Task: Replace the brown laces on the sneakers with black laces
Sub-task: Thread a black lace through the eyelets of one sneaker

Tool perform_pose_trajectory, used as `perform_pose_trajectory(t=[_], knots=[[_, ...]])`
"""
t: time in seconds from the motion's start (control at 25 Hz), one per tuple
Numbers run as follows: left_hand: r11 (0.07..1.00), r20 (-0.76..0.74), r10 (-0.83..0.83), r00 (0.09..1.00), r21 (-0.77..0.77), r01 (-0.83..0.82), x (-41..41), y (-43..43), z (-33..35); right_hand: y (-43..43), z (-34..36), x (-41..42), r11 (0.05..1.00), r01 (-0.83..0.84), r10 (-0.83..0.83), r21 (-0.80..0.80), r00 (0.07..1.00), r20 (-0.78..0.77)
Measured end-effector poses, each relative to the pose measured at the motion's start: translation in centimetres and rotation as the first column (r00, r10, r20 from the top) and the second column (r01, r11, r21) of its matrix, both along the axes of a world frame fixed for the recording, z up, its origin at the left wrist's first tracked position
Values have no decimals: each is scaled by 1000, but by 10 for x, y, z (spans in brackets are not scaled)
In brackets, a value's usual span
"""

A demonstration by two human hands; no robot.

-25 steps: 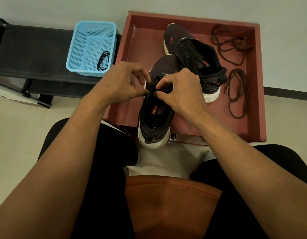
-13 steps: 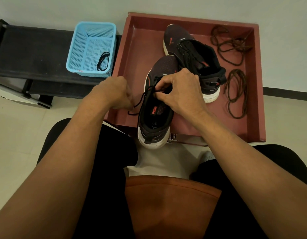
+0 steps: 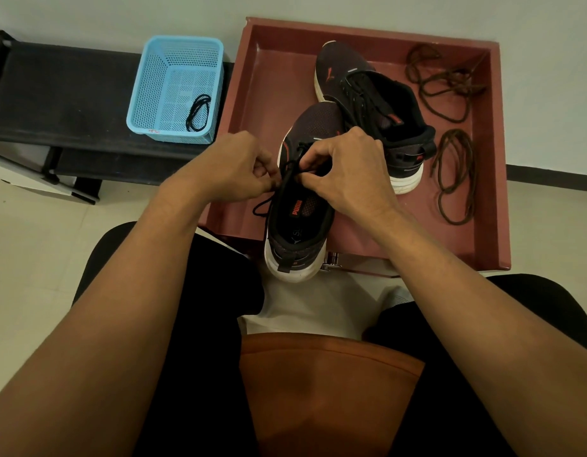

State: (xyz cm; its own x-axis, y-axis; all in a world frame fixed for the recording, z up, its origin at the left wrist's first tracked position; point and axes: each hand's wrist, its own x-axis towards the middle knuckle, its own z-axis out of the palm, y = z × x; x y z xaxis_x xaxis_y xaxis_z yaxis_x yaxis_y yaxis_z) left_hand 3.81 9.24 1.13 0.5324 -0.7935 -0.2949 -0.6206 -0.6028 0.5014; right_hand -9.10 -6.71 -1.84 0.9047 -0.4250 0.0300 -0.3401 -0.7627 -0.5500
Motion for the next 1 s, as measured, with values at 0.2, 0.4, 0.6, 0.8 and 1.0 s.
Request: perform_pose_trajectory(t=[0.2,0.4,0.6,0.8,1.0], knots=[[990,-62,25,998,-135,-33,-1,-2,7,-1,1,-1,1000,2,-2,-23,1000,-14],[981,6,-47,999,190,45,-1,-1,-1,1,-2,1,1000,-5,5,5,1000,15],[977,-9,-9,1000,213,11,-1,-2,0,1,0,0,1000,-5,5,-16,1000,-7],[952,37,61,997,299,-70,-2,-3,-7,1,0,-1,999,-1,1,37,1000,-10],[966,-44,97,994,245,-84,-1,-2,-1,1,0,-2,998,1,-1,66,1000,2]])
